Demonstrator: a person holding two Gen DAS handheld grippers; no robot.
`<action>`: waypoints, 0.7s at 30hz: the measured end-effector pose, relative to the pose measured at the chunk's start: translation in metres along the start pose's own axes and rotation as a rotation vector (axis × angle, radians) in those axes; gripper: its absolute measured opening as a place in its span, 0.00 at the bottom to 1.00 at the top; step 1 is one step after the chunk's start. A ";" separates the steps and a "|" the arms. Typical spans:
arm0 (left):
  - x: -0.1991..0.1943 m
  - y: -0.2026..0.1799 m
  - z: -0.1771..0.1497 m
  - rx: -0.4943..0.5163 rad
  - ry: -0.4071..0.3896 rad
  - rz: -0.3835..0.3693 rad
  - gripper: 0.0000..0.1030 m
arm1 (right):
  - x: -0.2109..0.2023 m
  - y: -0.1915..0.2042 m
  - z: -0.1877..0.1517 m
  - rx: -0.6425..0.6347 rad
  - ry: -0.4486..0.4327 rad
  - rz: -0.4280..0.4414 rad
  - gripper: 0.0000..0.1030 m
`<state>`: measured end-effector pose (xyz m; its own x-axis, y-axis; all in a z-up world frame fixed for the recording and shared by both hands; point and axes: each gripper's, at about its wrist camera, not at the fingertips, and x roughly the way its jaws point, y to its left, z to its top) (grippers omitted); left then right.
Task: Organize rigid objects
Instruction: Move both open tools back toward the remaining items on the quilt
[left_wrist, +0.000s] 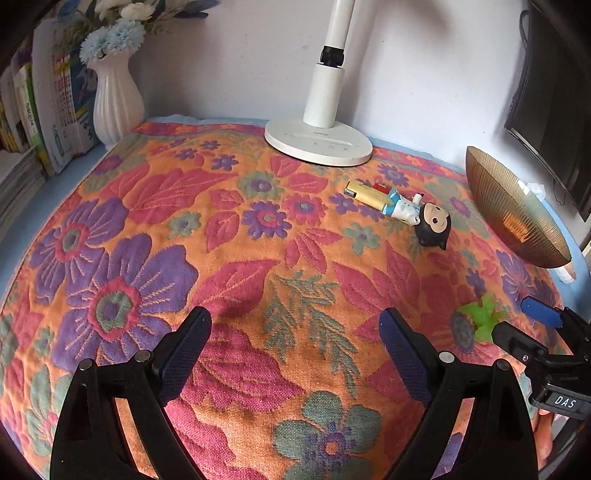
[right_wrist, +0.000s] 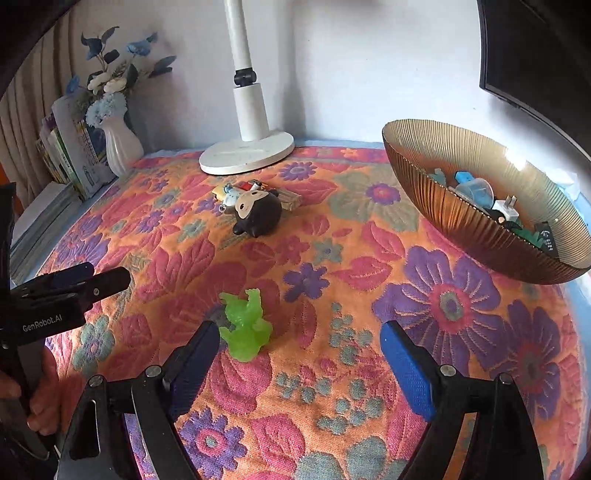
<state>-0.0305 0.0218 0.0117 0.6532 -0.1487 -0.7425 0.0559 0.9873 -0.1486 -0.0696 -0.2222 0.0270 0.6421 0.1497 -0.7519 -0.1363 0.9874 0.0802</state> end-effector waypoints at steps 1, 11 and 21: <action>0.001 0.000 -0.001 -0.001 0.009 -0.006 0.89 | 0.002 -0.001 0.000 0.003 0.005 -0.001 0.85; 0.004 -0.004 -0.004 0.010 0.029 -0.010 0.91 | -0.005 -0.014 -0.001 0.070 -0.014 0.020 0.86; 0.006 -0.003 -0.004 0.013 0.036 -0.027 0.95 | -0.002 -0.025 -0.001 0.127 0.012 0.054 0.87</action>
<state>-0.0298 0.0180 0.0056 0.6237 -0.1766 -0.7615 0.0831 0.9836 -0.1601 -0.0681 -0.2469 0.0259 0.6276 0.2030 -0.7516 -0.0736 0.9766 0.2023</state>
